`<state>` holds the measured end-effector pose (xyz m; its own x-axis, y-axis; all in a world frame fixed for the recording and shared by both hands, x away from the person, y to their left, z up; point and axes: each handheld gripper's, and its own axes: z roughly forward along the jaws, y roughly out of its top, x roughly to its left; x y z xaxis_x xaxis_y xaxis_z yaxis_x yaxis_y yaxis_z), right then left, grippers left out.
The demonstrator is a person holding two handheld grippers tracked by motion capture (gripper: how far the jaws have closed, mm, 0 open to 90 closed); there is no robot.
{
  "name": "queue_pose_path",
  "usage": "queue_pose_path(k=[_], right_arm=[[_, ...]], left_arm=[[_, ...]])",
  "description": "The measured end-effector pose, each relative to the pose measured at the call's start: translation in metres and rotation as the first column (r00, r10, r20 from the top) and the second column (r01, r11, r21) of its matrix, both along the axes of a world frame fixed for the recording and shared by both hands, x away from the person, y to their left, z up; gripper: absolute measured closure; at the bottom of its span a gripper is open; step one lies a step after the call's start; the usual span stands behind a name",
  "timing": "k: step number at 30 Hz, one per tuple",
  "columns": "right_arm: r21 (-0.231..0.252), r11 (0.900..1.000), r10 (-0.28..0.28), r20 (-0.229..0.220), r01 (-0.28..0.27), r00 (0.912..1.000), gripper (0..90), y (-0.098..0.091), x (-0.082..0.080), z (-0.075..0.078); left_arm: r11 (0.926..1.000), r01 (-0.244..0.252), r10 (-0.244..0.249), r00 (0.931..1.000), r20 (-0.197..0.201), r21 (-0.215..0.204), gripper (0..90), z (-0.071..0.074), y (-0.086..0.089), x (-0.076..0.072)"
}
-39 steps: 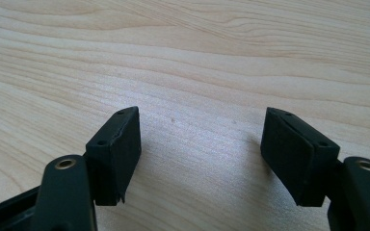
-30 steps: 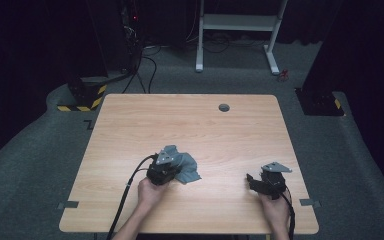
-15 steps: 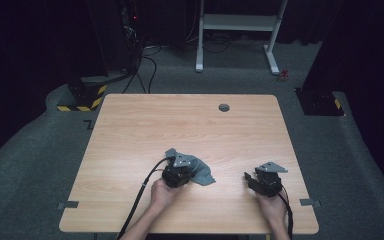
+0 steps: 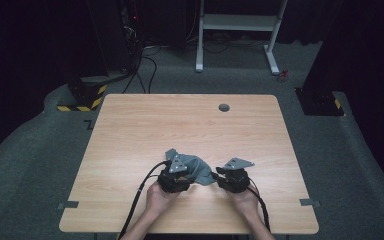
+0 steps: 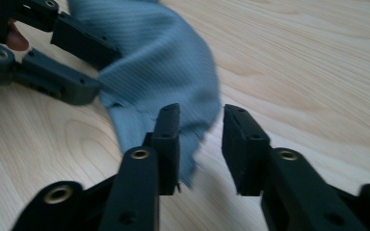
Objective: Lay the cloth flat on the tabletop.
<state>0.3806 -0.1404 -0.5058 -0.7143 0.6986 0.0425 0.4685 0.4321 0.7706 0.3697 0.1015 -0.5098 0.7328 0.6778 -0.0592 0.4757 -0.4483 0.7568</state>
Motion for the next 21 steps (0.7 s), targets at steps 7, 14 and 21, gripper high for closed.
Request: queue_pose_path(k=[7, 14, 21], right_arm=[[-0.064, 0.9979, 0.009, -0.045, -0.012, 0.999, 64.6, 0.032, 0.017, -0.007], [-0.067, 0.9977, -0.015, -0.042, 0.012, 0.999, 89.0, 0.029, 0.027, -0.006], [-0.048, 0.998, -0.042, -0.023, 0.041, 0.9988, 89.0, 0.017, 0.031, 0.007]], left_arm=[[0.9999, -0.011, 0.012, 0.9997, -0.021, 0.008, 53.1, -0.006, -0.003, -0.003], [0.9998, -0.015, 0.015, 0.9998, -0.013, 0.014, 48.4, -0.009, -0.011, -0.002], [0.9991, -0.027, 0.027, 0.9996, -0.005, 0.033, 49.1, -0.01, -0.018, 0.0]])
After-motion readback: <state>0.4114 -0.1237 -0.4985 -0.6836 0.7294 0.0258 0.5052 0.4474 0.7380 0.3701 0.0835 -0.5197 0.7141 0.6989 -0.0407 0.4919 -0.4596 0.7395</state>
